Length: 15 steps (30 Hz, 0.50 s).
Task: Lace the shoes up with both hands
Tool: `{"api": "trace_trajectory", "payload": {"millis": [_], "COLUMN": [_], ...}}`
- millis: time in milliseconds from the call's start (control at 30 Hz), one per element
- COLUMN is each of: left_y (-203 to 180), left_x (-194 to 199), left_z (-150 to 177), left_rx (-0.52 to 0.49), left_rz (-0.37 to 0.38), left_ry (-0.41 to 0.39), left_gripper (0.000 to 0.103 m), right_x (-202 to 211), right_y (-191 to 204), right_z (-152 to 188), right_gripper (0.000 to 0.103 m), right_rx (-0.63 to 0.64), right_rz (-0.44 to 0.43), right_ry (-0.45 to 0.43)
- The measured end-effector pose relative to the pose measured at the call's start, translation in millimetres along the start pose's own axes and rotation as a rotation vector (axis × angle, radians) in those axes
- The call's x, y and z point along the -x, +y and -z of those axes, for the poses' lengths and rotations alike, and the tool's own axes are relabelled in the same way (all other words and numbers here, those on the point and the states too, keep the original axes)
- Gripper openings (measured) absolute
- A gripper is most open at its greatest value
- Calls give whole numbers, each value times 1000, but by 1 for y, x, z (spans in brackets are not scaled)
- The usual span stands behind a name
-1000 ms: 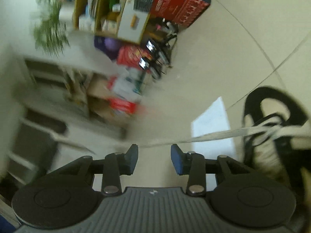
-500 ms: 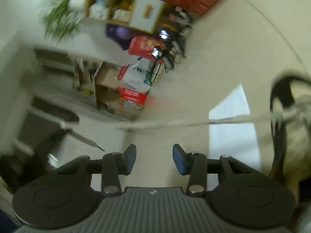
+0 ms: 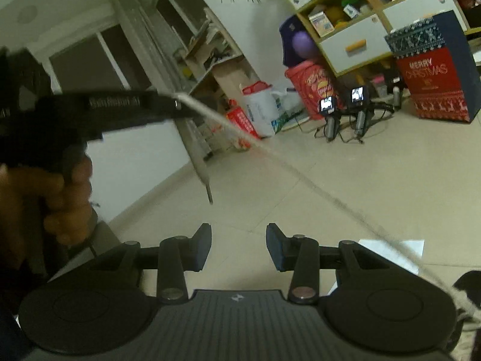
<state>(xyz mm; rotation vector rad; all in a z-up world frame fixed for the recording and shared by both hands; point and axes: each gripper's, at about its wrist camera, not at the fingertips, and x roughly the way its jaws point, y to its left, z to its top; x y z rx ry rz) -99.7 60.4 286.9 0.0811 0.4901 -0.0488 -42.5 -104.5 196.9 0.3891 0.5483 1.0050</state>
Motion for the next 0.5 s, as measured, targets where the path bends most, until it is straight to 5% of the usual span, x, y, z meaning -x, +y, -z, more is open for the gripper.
{"api": "trace_trajectory", "payload": {"millis": [333,500], "left_y": [36,40], "left_x": [3,11], "left_z": [-35,-33], "left_rx": [-85,33], "left_rz": [233,283], "left_ry": [338,320], "left_gripper": [2,2], "right_x": [5,16], "right_y": [-30,-30], "right_z": [32,55], "right_gripper": [44,44], "right_rx": [-6,-44], "right_rz": [129,111], "right_ry": [85,120]}}
